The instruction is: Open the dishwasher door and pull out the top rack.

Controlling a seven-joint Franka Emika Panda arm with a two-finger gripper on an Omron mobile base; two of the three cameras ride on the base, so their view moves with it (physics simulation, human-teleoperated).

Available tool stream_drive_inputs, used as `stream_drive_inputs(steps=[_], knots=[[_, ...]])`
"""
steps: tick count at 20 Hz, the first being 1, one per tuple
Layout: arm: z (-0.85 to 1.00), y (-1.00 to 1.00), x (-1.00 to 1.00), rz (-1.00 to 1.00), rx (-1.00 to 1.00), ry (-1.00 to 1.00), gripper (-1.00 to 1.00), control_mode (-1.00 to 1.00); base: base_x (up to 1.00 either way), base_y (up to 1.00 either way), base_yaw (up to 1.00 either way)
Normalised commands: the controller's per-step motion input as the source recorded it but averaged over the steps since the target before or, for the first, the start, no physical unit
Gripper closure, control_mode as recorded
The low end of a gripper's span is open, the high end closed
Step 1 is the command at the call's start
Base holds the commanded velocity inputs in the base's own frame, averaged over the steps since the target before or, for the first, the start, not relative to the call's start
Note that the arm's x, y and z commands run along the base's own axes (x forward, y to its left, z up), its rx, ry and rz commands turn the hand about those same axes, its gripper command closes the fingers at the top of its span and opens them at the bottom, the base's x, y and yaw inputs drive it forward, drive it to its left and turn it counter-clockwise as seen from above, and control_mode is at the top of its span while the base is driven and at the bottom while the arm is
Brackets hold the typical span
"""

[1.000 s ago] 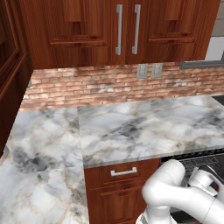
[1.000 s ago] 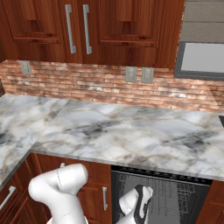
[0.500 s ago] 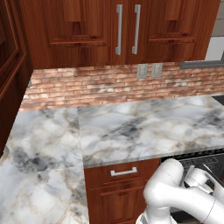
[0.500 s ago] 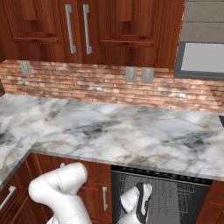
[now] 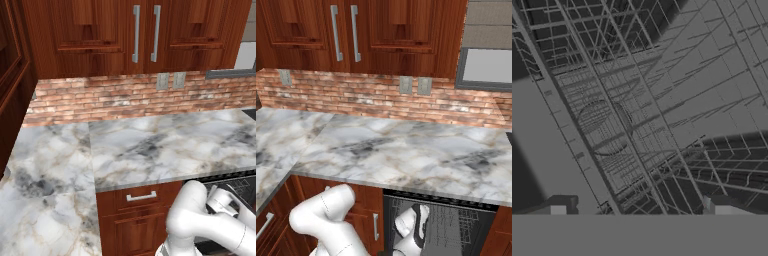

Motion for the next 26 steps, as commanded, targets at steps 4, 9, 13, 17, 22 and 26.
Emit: stream_drive_inputs(steps=[4,9,13,17,22,26], knots=[[-0.04,0.0,0.35,0.02,0.0,0.0,-1.0,-1.0,0.0,0.0,0.0],[-0.06,0.01,0.34,0.02,0.0,0.0,-1.0,-1.0,0.0,0.0,0.0],[-0.15,0.02,0.33,0.02,0.0,0.0,-1.0,-1.0,0.0,0.0,0.0],[-0.4,0.08,0.25,0.04,0.01,0.1,-1.0,-1.0,0.0,0.0,0.0],[-0.53,0.13,0.05,0.04,0.0,0.12,-1.0,-1.0,0.0,0.0,0.0],[-0.51,0.15,0.0,0.05,0.0,0.11,-1.0,-1.0,0.0,0.0,0.0]])
